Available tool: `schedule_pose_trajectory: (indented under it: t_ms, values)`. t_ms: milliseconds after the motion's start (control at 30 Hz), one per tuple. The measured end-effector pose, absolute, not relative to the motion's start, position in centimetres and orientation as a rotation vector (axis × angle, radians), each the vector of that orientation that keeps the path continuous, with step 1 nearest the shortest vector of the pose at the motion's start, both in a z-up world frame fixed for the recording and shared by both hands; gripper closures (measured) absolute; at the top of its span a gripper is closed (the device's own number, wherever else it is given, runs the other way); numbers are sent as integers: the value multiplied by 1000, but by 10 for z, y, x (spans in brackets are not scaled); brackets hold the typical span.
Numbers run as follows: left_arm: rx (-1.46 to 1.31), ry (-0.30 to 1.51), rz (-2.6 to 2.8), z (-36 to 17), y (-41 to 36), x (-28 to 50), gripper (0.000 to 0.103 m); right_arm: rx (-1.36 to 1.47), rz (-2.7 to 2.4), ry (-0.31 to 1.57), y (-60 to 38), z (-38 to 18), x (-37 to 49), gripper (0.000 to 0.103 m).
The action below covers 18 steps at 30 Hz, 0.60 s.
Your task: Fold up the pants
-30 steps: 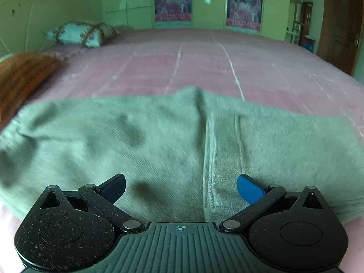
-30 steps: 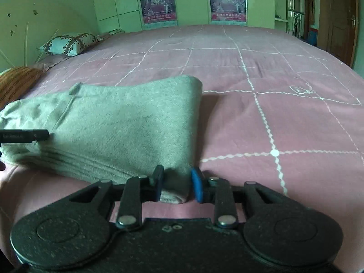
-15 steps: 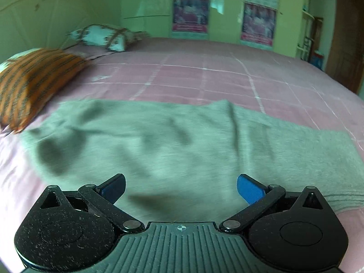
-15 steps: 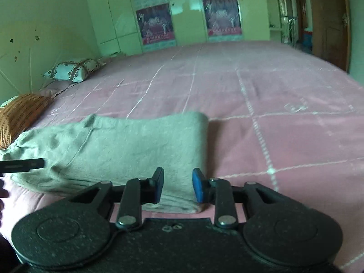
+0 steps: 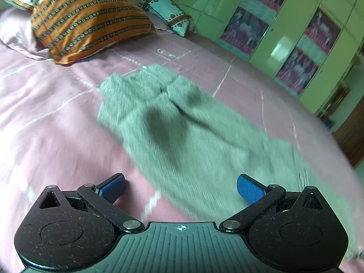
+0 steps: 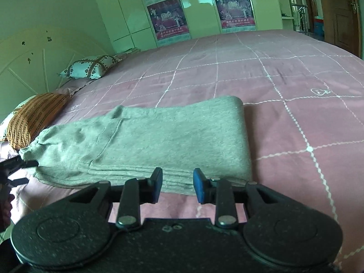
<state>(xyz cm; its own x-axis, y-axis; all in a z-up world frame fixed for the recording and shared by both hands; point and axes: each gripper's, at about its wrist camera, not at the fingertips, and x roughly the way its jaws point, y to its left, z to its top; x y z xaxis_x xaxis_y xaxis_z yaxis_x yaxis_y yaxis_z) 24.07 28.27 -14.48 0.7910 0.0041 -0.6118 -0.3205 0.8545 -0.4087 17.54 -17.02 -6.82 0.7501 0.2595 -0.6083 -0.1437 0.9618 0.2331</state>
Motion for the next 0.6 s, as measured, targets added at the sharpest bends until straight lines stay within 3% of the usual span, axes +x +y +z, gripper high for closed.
schedule_pose_trajectory:
  t_ms: [133,167,200,267,433,533,600]
  values:
    - [-630,607,139,-158,314,270,2,178,233,697,-159,-66,179,77]
    - [-641,600,164,-159,321,274,46,173,242,701,-151,-65,184,77]
    - [-649,633,208,-160,329,278,73,165,253,703,-141,-65,189,77]
    - [-755,591,148,-165,346,275,73,144,292,695,-116,-63,201,76]
    - [-709,611,81,-171,352,273,73,57,442,711,-37,-69,225,75]
    - [-691,623,55,-174,355,276,66,-67,417,854,1,-104,242,71]
    - [-693,626,43,-173,357,279,64,-154,401,807,13,-108,235,69]
